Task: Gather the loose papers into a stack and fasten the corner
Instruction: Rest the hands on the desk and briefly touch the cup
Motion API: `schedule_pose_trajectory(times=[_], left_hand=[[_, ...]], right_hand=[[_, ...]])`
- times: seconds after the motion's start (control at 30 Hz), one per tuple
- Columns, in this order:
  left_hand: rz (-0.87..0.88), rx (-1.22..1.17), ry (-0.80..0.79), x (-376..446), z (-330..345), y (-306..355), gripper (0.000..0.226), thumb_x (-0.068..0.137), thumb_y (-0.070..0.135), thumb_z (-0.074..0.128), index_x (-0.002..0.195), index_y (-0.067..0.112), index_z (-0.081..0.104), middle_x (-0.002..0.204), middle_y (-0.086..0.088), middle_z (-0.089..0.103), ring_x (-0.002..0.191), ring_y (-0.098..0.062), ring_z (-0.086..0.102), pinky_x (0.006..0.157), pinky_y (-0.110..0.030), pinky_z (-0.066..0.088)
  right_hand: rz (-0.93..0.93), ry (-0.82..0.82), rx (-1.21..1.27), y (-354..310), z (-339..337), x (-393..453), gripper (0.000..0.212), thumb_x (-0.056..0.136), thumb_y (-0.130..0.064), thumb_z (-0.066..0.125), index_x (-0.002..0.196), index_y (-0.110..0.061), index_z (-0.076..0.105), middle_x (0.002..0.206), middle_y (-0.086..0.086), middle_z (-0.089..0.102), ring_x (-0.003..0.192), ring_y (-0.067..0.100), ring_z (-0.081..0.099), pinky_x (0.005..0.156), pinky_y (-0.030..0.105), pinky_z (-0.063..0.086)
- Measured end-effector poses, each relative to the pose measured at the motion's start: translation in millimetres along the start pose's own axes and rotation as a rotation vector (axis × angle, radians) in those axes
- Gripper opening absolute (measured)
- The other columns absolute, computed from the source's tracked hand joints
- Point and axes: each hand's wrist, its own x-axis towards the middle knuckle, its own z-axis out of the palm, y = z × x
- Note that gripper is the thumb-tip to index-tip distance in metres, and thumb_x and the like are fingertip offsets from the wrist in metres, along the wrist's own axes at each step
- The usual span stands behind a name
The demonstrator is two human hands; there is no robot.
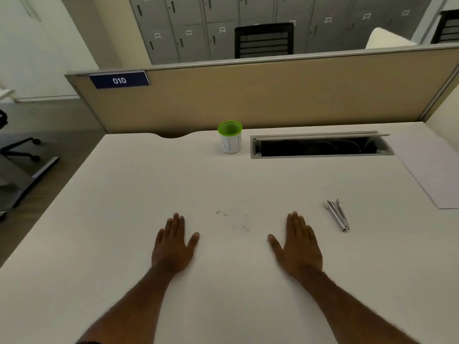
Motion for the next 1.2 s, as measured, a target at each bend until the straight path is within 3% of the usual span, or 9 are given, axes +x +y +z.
schedule_pose_trajectory(times=[0.33,0.53,0.67,0.73,0.8,0.87,0.93,1.03,1.2], left_hand=[[0.102,0.004,0.046,39.0,1.0,16.7,0.085,0.092,0.07,0.011,0.156,0.016,-0.004,0.164,0.002,-0.011,0.151,-0.014,-0.009,0.122,-0.033,-0.002],[0.243,0.039,0.063,64.2,3.5,36.3,0.082,0.09,0.07,0.007,0.157,0.021,-0.002,0.163,0.003,-0.011,0.151,-0.014,-0.009,0.122,-0.035,-0.001],[0.355,0.045,0.046,68.9,3.0,52.7,0.079,0.087,0.069,-0.003,0.156,0.03,-0.005,0.162,0.007,-0.017,0.15,-0.014,-0.013,0.122,-0.035,-0.004],[0.445,0.049,0.027,65.3,2.1,58.3,0.076,0.087,0.068,-0.005,0.155,0.035,-0.003,0.161,0.009,-0.016,0.151,-0.014,-0.013,0.122,-0.035,-0.005],[0.523,0.051,0.009,61.1,1.4,58.3,0.073,0.088,0.067,-0.007,0.155,0.037,-0.002,0.162,0.011,-0.014,0.151,-0.013,-0.011,0.122,-0.035,-0.006],[0.454,0.004,0.049,60.1,0.2,49.0,0.071,0.09,0.065,-0.006,0.155,0.035,0.0,0.162,0.011,-0.011,0.151,-0.01,-0.009,0.123,-0.034,-0.003],[0.265,-0.052,0.131,63.6,-2.0,29.8,0.074,0.092,0.065,0.0,0.156,0.027,0.004,0.163,0.009,-0.007,0.151,-0.01,-0.006,0.122,-0.033,-0.002],[0.069,-0.056,0.114,70.9,-3.2,5.2,0.086,0.087,0.066,-0.003,0.156,0.017,0.004,0.164,0.003,-0.005,0.151,-0.013,-0.005,0.122,-0.033,-0.001],[0.043,-0.044,0.137,72.9,-1.6,6.0,0.086,0.089,0.067,0.002,0.157,0.015,0.005,0.165,0.001,-0.002,0.152,-0.014,-0.002,0.123,-0.034,0.003]], right_hand=[[-0.18,-0.085,-0.012,-69.7,14.5,21.8,0.091,0.084,-0.073,0.002,0.151,-0.013,-0.009,0.16,0.0,-0.013,0.146,0.011,-0.015,0.12,0.032,-0.005],[-0.378,-0.09,-0.052,-77.9,19.2,37.0,0.083,0.09,-0.07,0.012,0.153,-0.016,-0.001,0.16,-0.003,-0.008,0.146,0.007,-0.011,0.116,0.029,-0.007],[-0.574,-0.115,-0.075,-73.0,15.4,39.1,0.075,0.094,-0.065,0.015,0.153,-0.021,0.002,0.16,-0.006,-0.003,0.146,0.004,-0.007,0.118,0.03,0.001],[-0.554,-0.111,-0.014,-68.3,15.5,43.0,0.072,0.094,-0.063,0.017,0.153,-0.023,0.004,0.159,-0.009,-0.002,0.146,0.002,-0.005,0.119,0.03,0.007],[-0.382,-0.061,0.069,-61.2,14.4,53.4,0.074,0.093,-0.063,0.014,0.153,-0.021,0.004,0.16,-0.008,0.001,0.146,0.004,-0.002,0.12,0.028,0.007],[-0.209,-0.047,0.072,-52.7,11.2,65.8,0.078,0.091,-0.064,0.011,0.153,-0.018,0.0,0.161,-0.005,-0.002,0.147,0.006,-0.003,0.12,0.027,0.004],[-0.155,-0.064,0.021,-49.4,8.8,76.6,0.08,0.09,-0.065,0.01,0.152,-0.016,-0.002,0.161,-0.003,-0.004,0.147,0.007,-0.005,0.12,0.027,0.001],[-0.2,-0.095,-0.022,-55.3,10.2,89.1,0.083,0.089,-0.067,0.009,0.152,-0.015,-0.002,0.161,-0.002,-0.006,0.147,0.008,-0.008,0.119,0.028,-0.002],[-0.331,-0.153,-0.033,-81.2,9.5,111.1,0.084,0.088,-0.068,0.006,0.152,-0.016,-0.005,0.16,-0.004,-0.008,0.146,0.007,-0.01,0.119,0.027,-0.005]])
